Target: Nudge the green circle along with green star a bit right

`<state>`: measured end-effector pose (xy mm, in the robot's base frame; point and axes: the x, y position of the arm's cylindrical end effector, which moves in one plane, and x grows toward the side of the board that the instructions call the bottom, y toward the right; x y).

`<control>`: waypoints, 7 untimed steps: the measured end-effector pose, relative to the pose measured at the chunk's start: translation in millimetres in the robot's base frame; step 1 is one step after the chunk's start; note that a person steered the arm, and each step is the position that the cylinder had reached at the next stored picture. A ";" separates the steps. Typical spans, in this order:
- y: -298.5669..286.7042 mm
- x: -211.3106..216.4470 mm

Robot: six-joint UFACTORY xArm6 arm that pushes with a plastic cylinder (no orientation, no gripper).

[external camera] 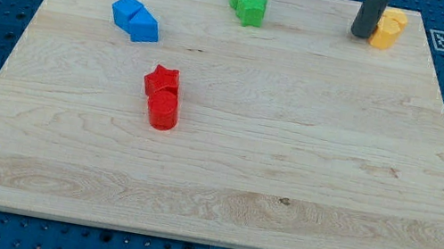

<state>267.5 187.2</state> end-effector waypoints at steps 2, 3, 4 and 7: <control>-36.6 80.2; -85.5 100.3; -141.7 100.5; -285.8 45.7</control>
<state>313.2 -98.5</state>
